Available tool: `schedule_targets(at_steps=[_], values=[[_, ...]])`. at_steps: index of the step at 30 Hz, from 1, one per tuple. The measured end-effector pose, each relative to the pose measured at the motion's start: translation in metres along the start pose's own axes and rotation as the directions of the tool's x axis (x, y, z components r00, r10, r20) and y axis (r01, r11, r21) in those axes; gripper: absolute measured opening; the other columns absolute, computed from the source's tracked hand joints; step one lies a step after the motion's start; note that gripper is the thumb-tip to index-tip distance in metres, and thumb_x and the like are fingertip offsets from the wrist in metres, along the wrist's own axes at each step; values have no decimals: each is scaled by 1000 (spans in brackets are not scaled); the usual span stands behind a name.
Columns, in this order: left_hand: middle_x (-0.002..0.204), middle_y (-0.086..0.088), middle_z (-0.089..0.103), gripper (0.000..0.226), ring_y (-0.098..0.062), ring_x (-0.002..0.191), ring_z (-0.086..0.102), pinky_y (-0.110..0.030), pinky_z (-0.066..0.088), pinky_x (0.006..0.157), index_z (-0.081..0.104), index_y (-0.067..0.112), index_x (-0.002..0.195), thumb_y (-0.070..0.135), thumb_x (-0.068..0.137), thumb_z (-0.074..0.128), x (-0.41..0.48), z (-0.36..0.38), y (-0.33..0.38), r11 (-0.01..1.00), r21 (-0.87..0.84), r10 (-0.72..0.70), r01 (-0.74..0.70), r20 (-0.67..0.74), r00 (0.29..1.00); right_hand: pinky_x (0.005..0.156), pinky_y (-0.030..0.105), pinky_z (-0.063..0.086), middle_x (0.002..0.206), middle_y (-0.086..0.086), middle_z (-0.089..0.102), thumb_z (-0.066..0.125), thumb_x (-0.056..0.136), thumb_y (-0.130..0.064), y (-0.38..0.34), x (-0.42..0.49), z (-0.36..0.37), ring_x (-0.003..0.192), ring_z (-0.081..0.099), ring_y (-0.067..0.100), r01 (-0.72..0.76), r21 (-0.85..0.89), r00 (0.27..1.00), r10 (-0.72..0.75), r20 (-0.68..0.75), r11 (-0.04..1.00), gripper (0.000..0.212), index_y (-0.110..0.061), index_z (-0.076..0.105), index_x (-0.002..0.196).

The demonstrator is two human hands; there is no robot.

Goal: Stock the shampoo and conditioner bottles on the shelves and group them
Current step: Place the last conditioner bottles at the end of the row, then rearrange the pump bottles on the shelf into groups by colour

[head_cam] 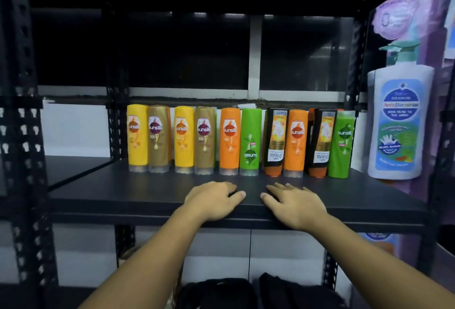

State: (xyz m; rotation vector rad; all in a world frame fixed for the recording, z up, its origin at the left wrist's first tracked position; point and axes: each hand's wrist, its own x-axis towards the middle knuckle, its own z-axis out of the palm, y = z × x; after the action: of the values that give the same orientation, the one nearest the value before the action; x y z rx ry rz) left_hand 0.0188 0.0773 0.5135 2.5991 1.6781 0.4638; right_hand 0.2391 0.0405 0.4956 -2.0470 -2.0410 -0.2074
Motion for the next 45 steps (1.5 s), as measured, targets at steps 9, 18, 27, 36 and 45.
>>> schedule_targets(at_steps=[9,18,27,36,45], values=[[141,6,63,57,-23,128,58,-41,47,99,55,38,144,64,101,27,-13,8,6,998,64,-5,13,-131,991,122,47,22,163,-9,34,17,102,-62,-5,-10,-4,151,28,16,8,-1,1000,-8,-19,1000,63,-34,38,154],[110,13,71,50,-16,99,67,-34,47,71,66,34,104,56,103,22,-15,24,2,991,131,66,-23,-334,940,117,36,31,154,-14,47,23,104,-57,-3,-17,7,146,37,8,50,25,975,-44,-220,998,53,-37,50,146],[104,12,78,42,-9,107,72,-31,52,92,81,27,102,38,107,41,-13,51,-10,966,130,254,-223,-620,742,111,35,44,139,-12,62,29,101,-56,2,-15,21,135,53,9,116,60,925,-86,-370,991,54,-33,67,132],[125,5,72,30,-7,125,62,-39,51,106,78,19,118,35,102,59,-12,43,-7,977,-59,148,-203,-495,856,115,44,39,142,-1,61,43,104,-46,6,-15,17,140,49,17,143,160,958,-96,-270,977,46,-21,68,133],[147,2,58,47,-7,145,41,-24,20,124,65,15,138,40,99,64,-29,-27,39,840,-490,-170,234,172,970,127,38,12,156,-11,44,29,108,-49,22,-49,-54,151,25,3,0,507,958,-146,247,862,52,-27,46,152]])
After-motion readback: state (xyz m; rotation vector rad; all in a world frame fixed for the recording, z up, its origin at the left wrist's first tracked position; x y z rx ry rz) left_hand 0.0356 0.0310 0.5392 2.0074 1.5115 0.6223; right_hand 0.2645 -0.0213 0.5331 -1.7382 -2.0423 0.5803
